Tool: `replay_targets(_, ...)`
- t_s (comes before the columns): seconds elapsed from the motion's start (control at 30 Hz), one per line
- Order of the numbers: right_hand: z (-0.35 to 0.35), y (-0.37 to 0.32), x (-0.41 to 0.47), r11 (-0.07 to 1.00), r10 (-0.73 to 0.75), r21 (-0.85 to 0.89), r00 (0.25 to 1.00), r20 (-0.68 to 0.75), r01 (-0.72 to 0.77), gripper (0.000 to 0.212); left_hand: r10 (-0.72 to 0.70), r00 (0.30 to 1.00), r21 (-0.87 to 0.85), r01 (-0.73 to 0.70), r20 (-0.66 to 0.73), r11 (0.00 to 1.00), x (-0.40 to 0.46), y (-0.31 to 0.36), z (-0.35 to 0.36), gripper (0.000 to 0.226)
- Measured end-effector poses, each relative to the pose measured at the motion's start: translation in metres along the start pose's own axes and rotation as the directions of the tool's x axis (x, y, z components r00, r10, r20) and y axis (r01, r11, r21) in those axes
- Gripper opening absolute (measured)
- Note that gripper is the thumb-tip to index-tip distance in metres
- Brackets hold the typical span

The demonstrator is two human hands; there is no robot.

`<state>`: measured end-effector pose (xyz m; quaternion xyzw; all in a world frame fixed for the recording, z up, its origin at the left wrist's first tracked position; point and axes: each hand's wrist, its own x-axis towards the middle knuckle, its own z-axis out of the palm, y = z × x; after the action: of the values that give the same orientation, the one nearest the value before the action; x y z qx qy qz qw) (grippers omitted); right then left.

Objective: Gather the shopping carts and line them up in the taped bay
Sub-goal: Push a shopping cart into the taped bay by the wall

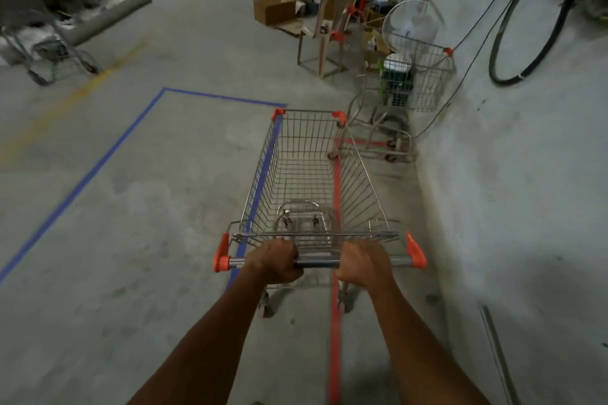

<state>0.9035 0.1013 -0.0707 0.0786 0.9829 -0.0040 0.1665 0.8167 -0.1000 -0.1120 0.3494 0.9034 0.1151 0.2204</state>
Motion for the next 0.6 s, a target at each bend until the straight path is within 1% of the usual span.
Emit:
replay_targets(0.13,-0.020,0.008,0.060,0.999,0.031,0.010,1.000,-0.003,-0.031,0.023,-0.011,1.000,0.004,0.011,-0.023,1.000,0.049,-0.022,-0.027,0.012)
replay_targets(0.27,-0.036,0.005,0.127,0.998,0.055,0.034,0.998,-0.040,-0.053,0.026,-0.014,1.000,0.027,0.014,0.004,1.000,0.102,-0.057,-0.062,0.008)
replay_targets(0.37,-0.048,0.006,0.185,0.999,0.026,0.049,0.998,-0.066,-0.022,0.031,-0.022,1.000,0.045,0.022,-0.007,0.999,0.151,-0.088,-0.092,0.015)
replay_targets(0.47,-0.063,0.017,0.250,0.999,0.006,0.039,0.995,-0.098,-0.002,0.033,-0.030,0.999,0.065,0.032,-0.027,0.997,0.206,-0.112,-0.123,0.017)
replay_targets(0.53,-0.074,0.030,0.290,0.999,-0.010,0.046,0.995,-0.097,0.014,0.029,-0.030,0.999,0.058,0.033,-0.045,0.998,0.242,-0.121,-0.141,0.019)
replay_targets(0.6,-0.089,0.046,0.328,0.998,-0.017,0.064,0.994,-0.109,0.024,0.024,-0.028,0.998,0.061,0.031,-0.055,0.998,0.278,-0.125,-0.157,0.017)
